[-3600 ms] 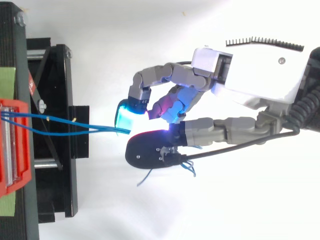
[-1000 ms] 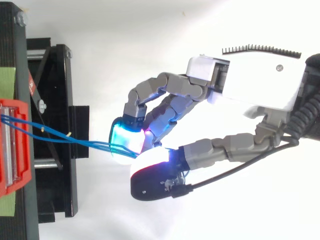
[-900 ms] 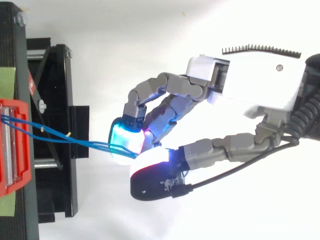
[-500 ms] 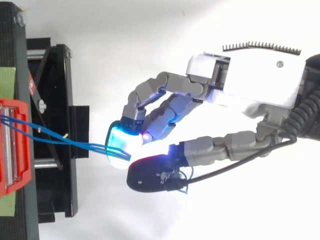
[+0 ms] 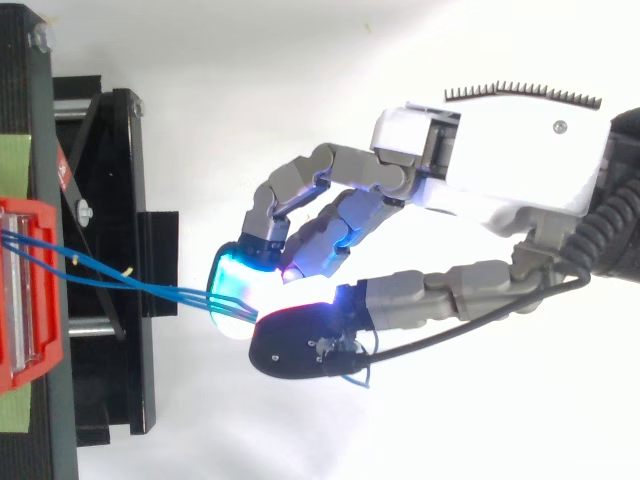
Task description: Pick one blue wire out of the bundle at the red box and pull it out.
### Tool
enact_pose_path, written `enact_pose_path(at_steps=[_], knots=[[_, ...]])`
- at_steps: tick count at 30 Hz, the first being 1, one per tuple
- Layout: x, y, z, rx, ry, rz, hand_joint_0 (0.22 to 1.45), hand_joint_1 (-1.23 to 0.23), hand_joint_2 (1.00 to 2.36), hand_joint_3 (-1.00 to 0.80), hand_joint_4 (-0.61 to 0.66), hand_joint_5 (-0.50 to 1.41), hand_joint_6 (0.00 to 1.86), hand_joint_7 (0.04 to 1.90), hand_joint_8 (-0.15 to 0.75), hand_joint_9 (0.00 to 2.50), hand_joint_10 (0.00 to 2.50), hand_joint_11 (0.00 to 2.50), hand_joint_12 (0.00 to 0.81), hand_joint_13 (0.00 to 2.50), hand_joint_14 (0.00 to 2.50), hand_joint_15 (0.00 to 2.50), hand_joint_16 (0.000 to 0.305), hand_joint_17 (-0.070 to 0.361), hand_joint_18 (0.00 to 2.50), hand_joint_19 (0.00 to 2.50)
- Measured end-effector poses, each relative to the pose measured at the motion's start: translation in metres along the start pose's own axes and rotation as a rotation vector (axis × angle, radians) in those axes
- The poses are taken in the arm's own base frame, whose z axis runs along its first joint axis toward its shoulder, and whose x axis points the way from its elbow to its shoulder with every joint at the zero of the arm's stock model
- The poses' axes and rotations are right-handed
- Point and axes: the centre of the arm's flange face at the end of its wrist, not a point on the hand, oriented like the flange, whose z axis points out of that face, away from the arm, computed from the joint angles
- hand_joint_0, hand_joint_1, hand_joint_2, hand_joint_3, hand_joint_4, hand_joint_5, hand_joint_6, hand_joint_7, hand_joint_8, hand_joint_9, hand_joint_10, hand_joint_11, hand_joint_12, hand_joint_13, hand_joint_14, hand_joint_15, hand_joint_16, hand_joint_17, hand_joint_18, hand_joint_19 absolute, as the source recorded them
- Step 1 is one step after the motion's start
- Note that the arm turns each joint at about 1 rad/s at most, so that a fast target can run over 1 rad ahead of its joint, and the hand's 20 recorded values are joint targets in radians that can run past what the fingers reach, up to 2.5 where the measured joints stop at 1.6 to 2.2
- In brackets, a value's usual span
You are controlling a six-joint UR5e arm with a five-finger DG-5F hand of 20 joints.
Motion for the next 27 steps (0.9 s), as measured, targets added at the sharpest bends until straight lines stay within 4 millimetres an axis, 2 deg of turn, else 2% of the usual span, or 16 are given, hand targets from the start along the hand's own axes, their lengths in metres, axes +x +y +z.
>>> enact_pose_path(at_steps=[2, 4, 6, 13, 20, 27], knots=[[0.0000, 0.0000, 0.0000, 0.000, 0.000, 0.002, 0.58, -0.67, 1.01, -0.17, 0.25, -0.09, 0.64, 1.01, 0.278, 1.04, 0.02, 0.58, 0.410, 0.76, 0.02, 0.45, 0.072, 0.161, 0.52, 0.59], [0.0000, 0.0000, 0.0000, 0.000, 0.000, 0.004, 0.57, -0.68, 1.01, -0.17, 0.25, -0.10, 0.65, 1.00, 0.280, 1.04, 0.02, 0.58, 0.412, 0.75, 0.02, 0.46, 0.071, 0.160, 0.51, 0.58], [0.0001, -0.0001, 0.0000, 0.000, 0.000, 0.006, 0.57, -0.73, 1.01, -0.18, 0.23, -0.13, 0.71, 0.89, 0.271, 1.01, 0.02, 0.62, 0.402, 0.74, 0.02, 0.46, 0.069, 0.156, 0.50, 0.59], [0.0002, -0.0001, 0.0000, 0.000, 0.000, 0.012, 0.60, -0.80, 1.01, -0.19, 0.21, -0.17, 0.81, 0.76, 0.249, 0.95, 0.03, 0.70, 0.370, 0.70, 0.02, 0.47, 0.062, 0.141, 0.44, 0.59], [0.0001, -0.0001, 0.0000, 0.000, 0.000, 0.016, 0.65, -0.82, 1.01, -0.04, 0.17, -0.17, 0.86, 0.66, 0.247, 0.94, 0.02, 0.71, 0.371, 0.72, 0.02, 0.47, 0.063, 0.142, 0.49, 0.57], [0.0000, -0.0002, -0.0001, 0.001, 0.000, 0.018, 0.67, -0.79, 1.00, 0.00, 0.27, -0.15, 0.82, 0.75, 0.257, 1.02, 0.02, 0.65, 0.385, 0.76, 0.02, 0.46, 0.067, 0.150, 0.53, 0.56]])
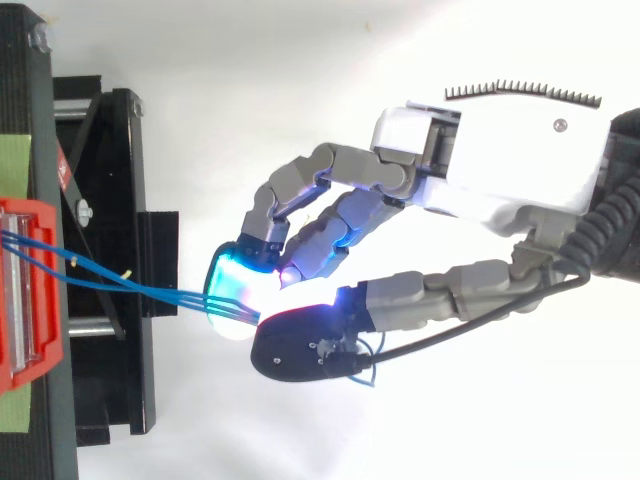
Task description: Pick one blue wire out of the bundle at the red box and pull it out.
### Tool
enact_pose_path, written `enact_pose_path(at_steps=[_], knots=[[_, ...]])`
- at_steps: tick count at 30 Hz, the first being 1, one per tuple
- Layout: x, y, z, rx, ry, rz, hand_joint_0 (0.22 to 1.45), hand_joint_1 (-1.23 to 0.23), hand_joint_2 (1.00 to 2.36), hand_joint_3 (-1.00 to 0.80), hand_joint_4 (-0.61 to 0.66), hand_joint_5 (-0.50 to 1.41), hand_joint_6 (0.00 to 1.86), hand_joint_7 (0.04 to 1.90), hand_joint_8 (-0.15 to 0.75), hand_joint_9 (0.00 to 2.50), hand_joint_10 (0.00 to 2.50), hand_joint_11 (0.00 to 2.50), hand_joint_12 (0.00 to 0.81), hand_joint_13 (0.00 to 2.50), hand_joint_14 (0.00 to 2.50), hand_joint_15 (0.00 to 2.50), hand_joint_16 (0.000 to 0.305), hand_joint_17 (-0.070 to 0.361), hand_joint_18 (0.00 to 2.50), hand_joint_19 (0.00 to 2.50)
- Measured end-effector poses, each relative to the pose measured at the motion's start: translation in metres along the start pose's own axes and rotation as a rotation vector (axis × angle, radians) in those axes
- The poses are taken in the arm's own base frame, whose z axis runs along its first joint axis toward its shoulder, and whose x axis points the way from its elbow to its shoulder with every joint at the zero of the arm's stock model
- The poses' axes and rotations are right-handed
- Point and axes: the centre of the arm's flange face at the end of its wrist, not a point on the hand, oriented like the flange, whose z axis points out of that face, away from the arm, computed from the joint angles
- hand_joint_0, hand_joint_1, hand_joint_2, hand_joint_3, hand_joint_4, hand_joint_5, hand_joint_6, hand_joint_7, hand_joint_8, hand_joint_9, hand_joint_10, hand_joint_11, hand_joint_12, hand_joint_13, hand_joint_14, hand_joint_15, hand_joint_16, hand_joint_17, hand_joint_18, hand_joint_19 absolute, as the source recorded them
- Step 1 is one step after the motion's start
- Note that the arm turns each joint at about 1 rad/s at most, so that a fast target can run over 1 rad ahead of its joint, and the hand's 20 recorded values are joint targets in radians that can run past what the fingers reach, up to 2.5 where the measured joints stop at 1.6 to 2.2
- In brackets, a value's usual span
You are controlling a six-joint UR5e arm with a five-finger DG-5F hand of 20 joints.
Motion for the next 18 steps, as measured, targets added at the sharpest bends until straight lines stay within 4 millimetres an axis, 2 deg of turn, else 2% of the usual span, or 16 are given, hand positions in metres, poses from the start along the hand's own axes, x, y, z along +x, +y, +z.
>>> enact_pose_path(at_steps=[6, 10, 11, 12, 13, 17, 18], knots=[[0.0000, 0.0001, 0.0001, -0.001, 0.000, 0.001, 0.69, -0.79, 1.00, -0.02, 0.34, -0.13, 0.77, 0.83, 0.262, 1.04, 0.02, 0.63, 0.385, 0.77, 0.02, 0.46, 0.066, 0.149, 0.54, 0.55], [0.0001, 0.0000, 0.0001, -0.001, 0.000, 0.001, 0.71, -0.79, 1.01, -0.05, 0.34, -0.12, 0.71, 0.96, 0.252, 1.05, 0.02, 0.61, 0.375, 0.77, 0.02, 0.47, 0.063, 0.142, 0.52, 0.57], [0.0001, -0.0001, 0.0000, -0.001, 0.000, 0.001, 0.71, -0.78, 1.01, -0.06, 0.36, -0.11, 0.69, 0.98, 0.250, 1.05, 0.02, 0.60, 0.368, 0.77, 0.02, 0.47, 0.062, 0.140, 0.52, 0.58], [0.0001, 0.0000, 0.0000, -0.001, 0.000, 0.002, 0.71, -0.74, 1.01, -0.06, 0.38, -0.08, 0.60, 1.11, 0.244, 1.06, 0.02, 0.60, 0.365, 0.77, 0.02, 0.47, 0.061, 0.138, 0.51, 0.58], [0.0001, 0.0000, 0.0001, -0.001, 0.000, 0.002, 0.71, -0.73, 1.01, -0.05, 0.37, -0.08, 0.58, 1.16, 0.243, 1.07, 0.02, 0.60, 0.365, 0.77, 0.02, 0.47, 0.061, 0.138, 0.51, 0.58], [0.0006, 0.0001, 0.0000, -0.001, 0.001, 0.002, 0.68, -0.68, 1.01, -0.07, 0.38, -0.06, 0.50, 1.28, 0.245, 1.10, 0.02, 0.59, 0.374, 0.79, 0.02, 0.47, 0.063, 0.141, 0.53, 0.58], [0.0006, 0.0001, 0.0000, -0.001, 0.001, 0.002, 0.67, -0.66, 1.01, -0.09, 0.39, -0.06, 0.50, 1.25, 0.250, 1.10, 0.02, 0.58, 0.377, 0.79, 0.02, 0.47, 0.063, 0.142, 0.53, 0.58]])
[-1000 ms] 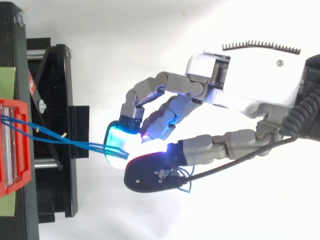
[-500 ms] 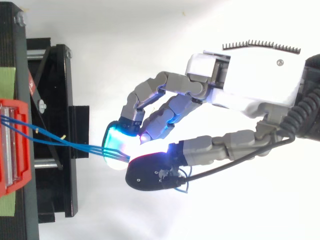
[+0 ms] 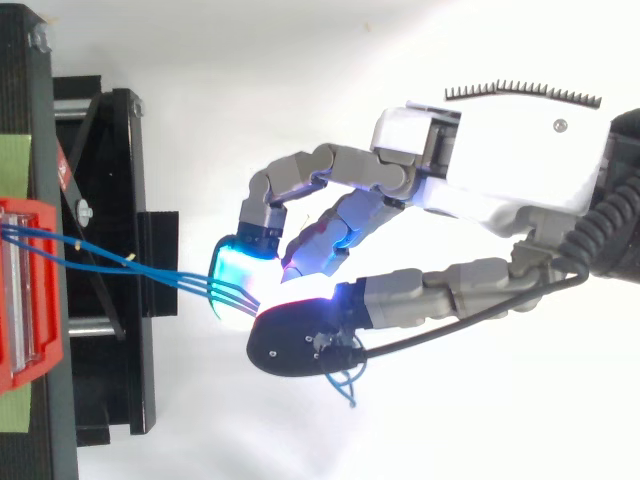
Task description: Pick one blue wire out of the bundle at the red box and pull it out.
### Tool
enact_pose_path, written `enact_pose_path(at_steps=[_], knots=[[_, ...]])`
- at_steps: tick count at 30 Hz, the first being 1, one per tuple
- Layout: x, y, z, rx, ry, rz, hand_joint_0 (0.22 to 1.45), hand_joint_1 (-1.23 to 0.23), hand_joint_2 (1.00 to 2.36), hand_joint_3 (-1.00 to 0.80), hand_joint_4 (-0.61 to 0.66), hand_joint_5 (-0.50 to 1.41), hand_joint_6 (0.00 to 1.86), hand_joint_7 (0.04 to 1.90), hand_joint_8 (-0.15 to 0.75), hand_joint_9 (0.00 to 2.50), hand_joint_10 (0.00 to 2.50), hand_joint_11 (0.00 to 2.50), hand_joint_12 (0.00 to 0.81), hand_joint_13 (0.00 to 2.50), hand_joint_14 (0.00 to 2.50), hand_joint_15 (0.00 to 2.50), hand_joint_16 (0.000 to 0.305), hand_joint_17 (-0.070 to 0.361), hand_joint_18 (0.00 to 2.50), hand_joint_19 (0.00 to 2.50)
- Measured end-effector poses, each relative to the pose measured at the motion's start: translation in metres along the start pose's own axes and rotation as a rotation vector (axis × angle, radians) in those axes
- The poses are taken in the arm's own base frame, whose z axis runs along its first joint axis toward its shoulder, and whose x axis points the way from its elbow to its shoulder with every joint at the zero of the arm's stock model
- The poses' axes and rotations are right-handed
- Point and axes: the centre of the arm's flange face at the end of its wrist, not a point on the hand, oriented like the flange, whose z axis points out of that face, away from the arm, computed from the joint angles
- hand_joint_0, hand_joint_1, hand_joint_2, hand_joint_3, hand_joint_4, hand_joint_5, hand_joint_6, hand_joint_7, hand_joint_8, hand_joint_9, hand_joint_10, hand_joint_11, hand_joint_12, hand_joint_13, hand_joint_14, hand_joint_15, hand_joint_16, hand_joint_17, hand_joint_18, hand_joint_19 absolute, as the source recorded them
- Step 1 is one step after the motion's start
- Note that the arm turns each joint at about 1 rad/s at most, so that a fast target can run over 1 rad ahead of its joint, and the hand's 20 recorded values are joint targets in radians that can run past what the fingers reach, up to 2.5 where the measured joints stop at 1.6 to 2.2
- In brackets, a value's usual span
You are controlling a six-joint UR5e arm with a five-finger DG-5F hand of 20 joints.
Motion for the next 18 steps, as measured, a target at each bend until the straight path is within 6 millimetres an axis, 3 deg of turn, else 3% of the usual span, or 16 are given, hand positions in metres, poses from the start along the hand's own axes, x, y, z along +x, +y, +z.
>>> enact_pose_path(at_steps=[9, 14, 18], knots=[[0.0001, 0.0001, 0.0000, -0.001, 0.000, 0.000, 0.57, -0.62, 1.01, -0.34, 0.28, -0.07, 0.50, 1.24, 0.243, 1.07, 0.02, 0.61, 0.362, 0.76, 0.02, 0.49, 0.060, 0.136, 0.49, 0.62], [0.0004, 0.0001, 0.0000, 0.000, 0.001, 0.000, 0.57, -0.67, 1.01, -0.31, 0.21, -0.07, 0.53, 1.26, 0.252, 1.06, 0.03, 0.62, 0.369, 0.76, 0.02, 0.49, 0.060, 0.136, 0.48, 0.62], [0.0004, 0.0001, -0.0001, 0.000, 0.001, 0.000, 0.60, -0.76, 1.02, -0.18, 0.21, -0.15, 0.77, 0.82, 0.253, 1.02, 0.02, 0.70, 0.378, 0.74, 0.02, 0.49, 0.064, 0.144, 0.50, 0.60]])
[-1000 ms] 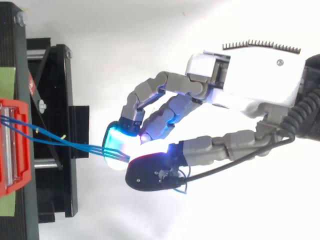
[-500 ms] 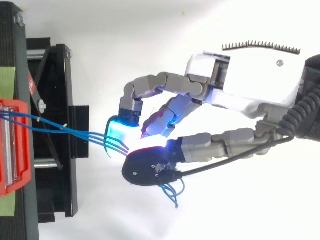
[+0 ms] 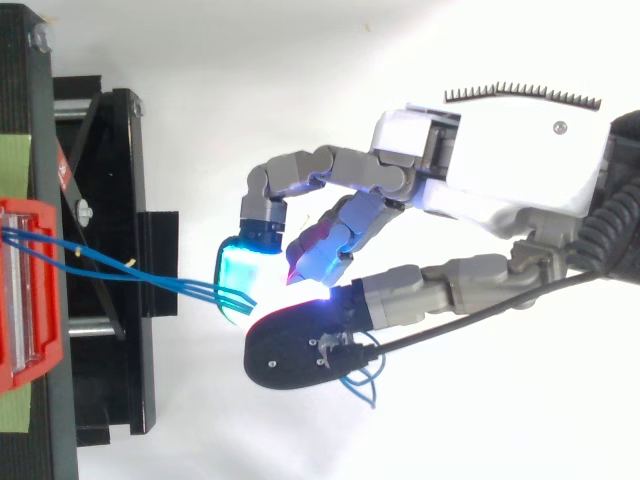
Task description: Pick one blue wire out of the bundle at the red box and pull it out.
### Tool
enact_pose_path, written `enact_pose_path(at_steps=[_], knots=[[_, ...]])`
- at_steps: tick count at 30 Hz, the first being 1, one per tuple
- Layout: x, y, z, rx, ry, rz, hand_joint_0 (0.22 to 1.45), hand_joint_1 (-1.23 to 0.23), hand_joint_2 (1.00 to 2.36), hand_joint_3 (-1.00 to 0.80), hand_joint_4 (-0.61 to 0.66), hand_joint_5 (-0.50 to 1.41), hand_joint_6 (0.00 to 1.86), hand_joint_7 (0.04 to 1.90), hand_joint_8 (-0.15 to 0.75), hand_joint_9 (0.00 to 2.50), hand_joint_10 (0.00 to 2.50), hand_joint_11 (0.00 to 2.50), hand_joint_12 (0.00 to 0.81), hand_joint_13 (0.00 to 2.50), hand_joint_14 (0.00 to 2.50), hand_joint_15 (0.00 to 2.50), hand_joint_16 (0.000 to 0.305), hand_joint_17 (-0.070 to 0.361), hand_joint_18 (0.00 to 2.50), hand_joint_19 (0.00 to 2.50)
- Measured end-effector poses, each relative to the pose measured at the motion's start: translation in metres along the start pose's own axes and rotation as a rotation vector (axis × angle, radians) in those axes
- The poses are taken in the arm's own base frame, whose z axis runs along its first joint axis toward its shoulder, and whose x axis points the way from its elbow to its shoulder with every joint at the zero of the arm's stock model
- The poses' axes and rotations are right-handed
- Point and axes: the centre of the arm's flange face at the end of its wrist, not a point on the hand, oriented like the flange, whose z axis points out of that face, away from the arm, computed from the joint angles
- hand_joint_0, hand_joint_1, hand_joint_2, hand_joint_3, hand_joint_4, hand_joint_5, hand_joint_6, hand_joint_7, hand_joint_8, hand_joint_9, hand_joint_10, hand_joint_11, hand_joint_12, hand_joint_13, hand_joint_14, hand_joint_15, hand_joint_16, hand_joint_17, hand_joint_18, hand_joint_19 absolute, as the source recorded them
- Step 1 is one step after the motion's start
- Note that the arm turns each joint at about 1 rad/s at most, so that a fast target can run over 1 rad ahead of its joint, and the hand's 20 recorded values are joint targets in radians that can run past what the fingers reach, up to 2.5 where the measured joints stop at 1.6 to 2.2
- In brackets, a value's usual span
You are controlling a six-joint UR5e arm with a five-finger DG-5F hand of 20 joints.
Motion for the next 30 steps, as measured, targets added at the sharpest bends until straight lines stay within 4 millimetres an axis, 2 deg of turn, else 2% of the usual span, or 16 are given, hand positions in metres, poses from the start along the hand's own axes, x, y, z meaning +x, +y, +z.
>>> enact_pose_path(at_steps=[3, 12, 13, 14, 16, 17, 18, 22, 24, 25, 28, 30], knots=[[0.0000, 0.0000, 0.0000, 0.000, 0.000, 0.000, 0.62, -0.78, 1.01, -0.11, 0.21, -0.16, 0.83, 0.72, 0.256, 1.01, 0.03, 0.71, 0.381, 0.74, 0.02, 0.48, 0.065, 0.146, 0.50, 0.59], [0.0001, 0.0001, 0.0001, -0.001, 0.000, 0.000, 0.65, -0.76, 1.01, -0.03, 0.27, -0.15, 0.82, 0.72, 0.270, 1.04, 0.02, 0.69, 0.393, 0.76, 0.02, 0.47, 0.068, 0.153, 0.54, 0.58], [0.0001, 0.0002, 0.0001, -0.001, 0.000, 0.000, 0.65, -0.76, 1.01, -0.03, 0.28, -0.15, 0.80, 0.74, 0.264, 1.04, 0.02, 0.67, 0.394, 0.76, 0.02, 0.47, 0.068, 0.153, 0.54, 0.58], [0.0001, 0.0001, 0.0001, -0.001, 0.000, 0.000, 0.62, -0.72, 1.01, -0.11, 0.27, -0.12, 0.69, 0.89, 0.258, 1.03, 0.03, 0.66, 0.385, 0.76, 0.02, 0.47, 0.066, 0.149, 0.52, 0.59], [0.0001, 0.0002, 0.0001, -0.001, 0.000, 0.000, 0.60, -0.69, 1.01, -0.20, 0.26, -0.11, 0.63, 0.99, 0.259, 1.04, 0.02, 0.65, 0.383, 0.76, 0.02, 0.48, 0.065, 0.147, 0.51, 0.60], [0.0002, 0.0002, 0.0001, -0.002, 0.000, 0.001, 0.56, -0.63, 1.01, -0.30, 0.24, -0.09, 0.55, 1.16, 0.252, 1.03, 0.03, 0.65, 0.371, 0.75, 0.02, 0.49, 0.062, 0.141, 0.49, 0.62], [0.0002, 0.0002, 0.0002, -0.002, 0.000, 0.001, 0.54, -0.57, 1.01, -0.37, 0.27, -0.09, 0.52, 1.21, 0.245, 1.04, 0.02, 0.62, 0.368, 0.75, 0.02, 0.49, 0.062, 0.140, 0.48, 0.63], [0.0002, 0.0004, 0.0004, -0.004, 0.000, 0.002, 0.52, -0.53, 1.01, -0.43, 0.27, -0.09, 0.50, 1.21, 0.250, 1.04, 0.03, 0.62, 0.374, 0.75, 0.02, 0.49, 0.064, 0.144, 0.48, 0.62], [0.0003, 0.0004, 0.0004, -0.004, 0.000, 0.002, 0.52, -0.60, 1.00, -0.44, 0.24, -0.09, 0.50, 1.24, 0.261, 1.04, 0.03, 0.64, 0.381, 0.75, 0.02, 0.49, 0.065, 0.146, 0.49, 0.62], [0.0003, 0.0005, 0.0004, -0.004, 0.000, 0.002, 0.52, -0.62, 1.00, -0.43, 0.23, -0.09, 0.53, 1.20, 0.259, 1.03, 0.03, 0.65, 0.380, 0.75, 0.02, 0.49, 0.065, 0.145, 0.49, 0.63], [0.0003, 0.0005, 0.0004, -0.004, 0.000, 0.003, 0.57, -0.77, 1.01, -0.41, 0.20, -0.15, 0.73, 0.85, 0.242, 0.99, 0.03, 0.71, 0.364, 0.73, 0.02, 0.50, 0.061, 0.138, 0.47, 0.62], [0.0003, 0.0005, 0.0004, -0.004, 0.000, 0.006, 0.60, -0.80, 1.01, -0.36, 0.19, -0.16, 0.77, 0.80, 0.230, 0.94, 0.03, 0.72, 0.354, 0.71, 0.02, 0.49, 0.060, 0.134, 0.46, 0.60]])
